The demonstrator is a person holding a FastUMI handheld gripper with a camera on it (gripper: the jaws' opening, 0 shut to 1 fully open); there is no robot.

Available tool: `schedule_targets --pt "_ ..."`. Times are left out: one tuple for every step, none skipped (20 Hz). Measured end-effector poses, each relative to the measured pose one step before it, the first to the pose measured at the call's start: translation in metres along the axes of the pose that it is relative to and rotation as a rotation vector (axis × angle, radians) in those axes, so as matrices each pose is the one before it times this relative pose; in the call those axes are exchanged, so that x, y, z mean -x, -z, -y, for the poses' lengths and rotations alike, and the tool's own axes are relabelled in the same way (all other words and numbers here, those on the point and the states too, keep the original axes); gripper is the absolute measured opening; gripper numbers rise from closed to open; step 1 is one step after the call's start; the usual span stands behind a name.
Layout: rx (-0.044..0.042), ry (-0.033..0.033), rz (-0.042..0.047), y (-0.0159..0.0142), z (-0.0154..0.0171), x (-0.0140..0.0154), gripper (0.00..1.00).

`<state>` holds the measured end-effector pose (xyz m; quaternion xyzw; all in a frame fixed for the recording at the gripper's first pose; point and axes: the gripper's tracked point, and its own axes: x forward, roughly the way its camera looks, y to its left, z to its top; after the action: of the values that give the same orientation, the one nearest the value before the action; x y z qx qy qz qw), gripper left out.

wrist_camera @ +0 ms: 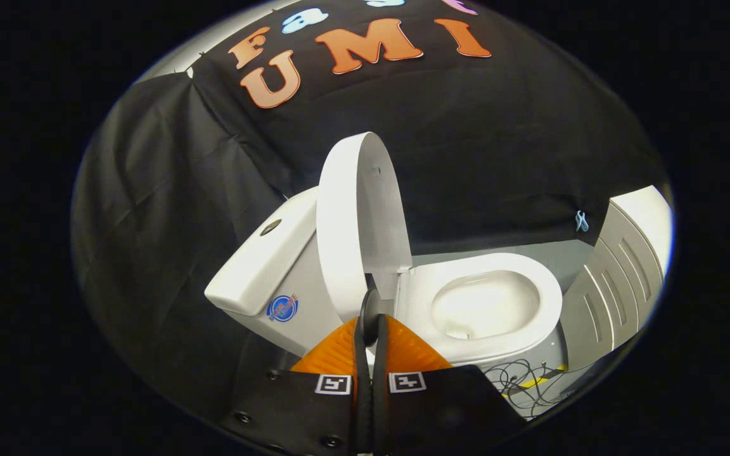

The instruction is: Open the toilet lid.

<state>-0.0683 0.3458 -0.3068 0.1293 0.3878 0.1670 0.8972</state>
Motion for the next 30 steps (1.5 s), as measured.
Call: schedule_targets --pt "0.00387 -0.00643 -0.00051 0.00095 -0.00692 -0.00145 0.08" --pt "0.00598 -0.00402 -0.00088 0.00100 -0.00544 -0.00248 0.08" --pt "0.01012 -0.00288 -0.00045 0.00064 -0.00634 -0.00264 0.08" --pt "0.01120 -0.00273 -0.00024 -0.00028 -0.00596 -0.00131 0.08" --pt "0.01068 -0.00384 -0.00136 0.00118 -0.00686 -0.00342 0.08" --pt "0.00878 -0.00523 -0.00139 0.00008 -0.00580 -0.00113 0.08" --pt "0.00764 -0.00657 -0.00380 0.00154 -0.00502 -0.00175 0.08" --pt "0.00775 -0.00575 -0.00237 0.00051 -0.00470 -0.00184 0.08" --pt "0.00602 -0.00422 -0.00175 0.00033 -0.00478 -0.00255 0.08" --pt "0.00489 -0.00322 -0.00088 -0.00021 -0.00362 -0.00237 0.08" --pt "0.00637 -0.00411 -0.00033 0.00192 -0.00476 -0.00128 0.08" --pt "0.00702 -0.00391 -0.00083 0.00230 -0.00392 -0.00259 0.08" --pt "0.00823 -0.00355 -0.00091 -0.00004 -0.00521 -0.00202 0.08" --pt "0.00704 -0.00041 -0.00076 0.00053 -0.00293 -0.00232 0.08" --pt "0.00934 0.00206 0.00285 0.00043 -0.00242 -0.00166 0.08" --pt "0.00783 0.00131 0.00103 -0.00071 -0.00161 -0.00064 0.08" --pt "0.00085 -0.00059 0.00070 0.00123 -0.00337 -0.00184 0.08" --pt "0.00009 -0.00247 -0.00100 0.00029 -0.00232 -0.00097 0.08" --pt "-0.00029 -0.00149 0.00076 0.00033 -0.00161 -0.00038 0.08" --pt "0.00453 0.00359 0.00207 0.00070 -0.00002 -0.00176 0.08" --pt "0.00572 0.00372 0.00345 -0.00095 0.00006 0.00021 0.08" --pt "0.00256 0.00273 0.00122 0.00038 -0.00075 -0.00089 0.08" --pt "0.00230 0.00436 0.00297 -0.00060 -0.00067 0.00046 0.08" --pt "0.00217 0.00476 0.00115 -0.00011 0.00066 0.00040 0.08" --pt "0.00401 0.00624 0.00233 0.00012 -0.00040 -0.00144 0.08" --pt "0.00626 0.00836 0.00327 0.00006 0.00007 -0.00019 0.08" --pt "0.00642 0.01065 0.00569 -0.00024 0.00024 -0.00005 0.08" --pt "0.00870 0.00409 0.00172 -0.00087 -0.00064 0.00036 0.08" --pt "-0.00133 -0.02907 -0.00492 0.00296 -0.00819 -0.00335 0.10" --pt "-0.00006 -0.02002 -0.02239 0.00749 -0.00605 -0.00194 0.20"
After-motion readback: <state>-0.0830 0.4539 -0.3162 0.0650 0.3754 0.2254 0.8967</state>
